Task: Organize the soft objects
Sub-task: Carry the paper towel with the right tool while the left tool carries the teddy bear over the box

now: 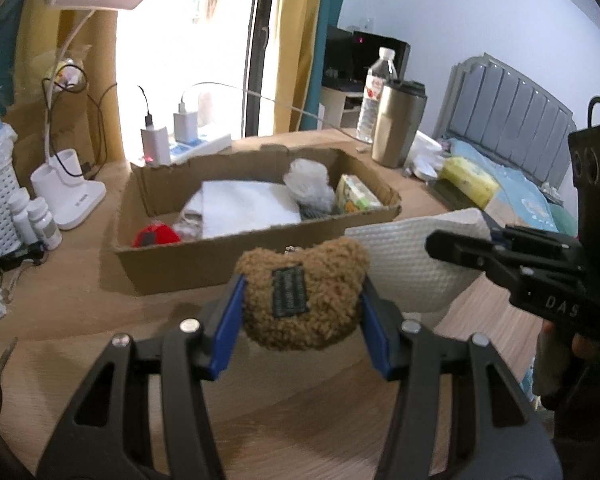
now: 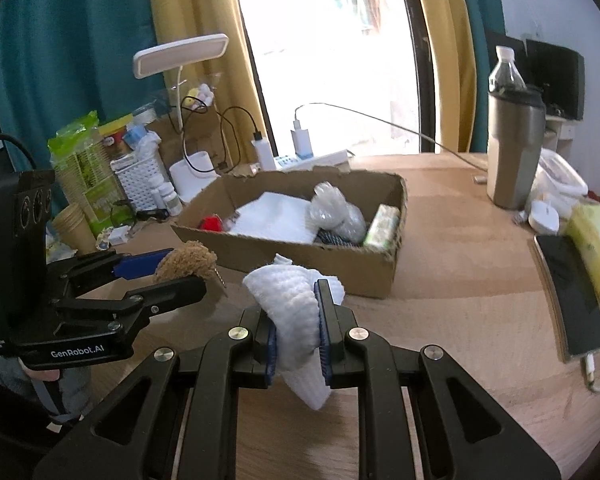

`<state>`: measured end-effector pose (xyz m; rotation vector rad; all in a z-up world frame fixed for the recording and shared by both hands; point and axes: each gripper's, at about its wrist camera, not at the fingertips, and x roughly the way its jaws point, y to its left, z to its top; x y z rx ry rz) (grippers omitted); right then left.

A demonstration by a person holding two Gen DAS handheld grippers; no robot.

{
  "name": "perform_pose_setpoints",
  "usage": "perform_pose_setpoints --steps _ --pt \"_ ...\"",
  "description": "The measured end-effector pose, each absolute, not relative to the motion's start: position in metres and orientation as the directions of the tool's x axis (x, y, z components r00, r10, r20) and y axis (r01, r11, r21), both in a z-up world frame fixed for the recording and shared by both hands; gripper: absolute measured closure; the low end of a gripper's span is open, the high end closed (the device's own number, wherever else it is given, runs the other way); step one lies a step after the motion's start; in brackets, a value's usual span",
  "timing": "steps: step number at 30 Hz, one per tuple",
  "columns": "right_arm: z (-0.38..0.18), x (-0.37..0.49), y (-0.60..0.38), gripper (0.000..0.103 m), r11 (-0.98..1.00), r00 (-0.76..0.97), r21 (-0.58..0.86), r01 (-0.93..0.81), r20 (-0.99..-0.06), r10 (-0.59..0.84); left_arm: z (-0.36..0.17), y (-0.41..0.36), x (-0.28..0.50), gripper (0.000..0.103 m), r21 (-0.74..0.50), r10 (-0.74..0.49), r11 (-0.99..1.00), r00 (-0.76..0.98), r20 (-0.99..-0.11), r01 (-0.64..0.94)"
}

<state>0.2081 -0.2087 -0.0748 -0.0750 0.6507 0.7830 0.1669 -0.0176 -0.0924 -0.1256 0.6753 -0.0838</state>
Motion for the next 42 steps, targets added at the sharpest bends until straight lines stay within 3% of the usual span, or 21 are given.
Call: perform_pose_setpoints --steps 31,42 --pt "-0.001 0.229 -0.202 0.085 0.731 0.626 0.07 -0.679 -0.465 0.626 -0.044 0.02 0.173 0.048 -0.168 -0.07 0.986 0.85 -0.522 -0.022" --pt "-0.003 0.257 -0.21 0.085 0.752 0.644 0.068 -0.655 -0.469 0.604 -0.043 0.018 0.192 0.047 -0.162 -0.061 0.986 0.846 -0.53 -0.03"
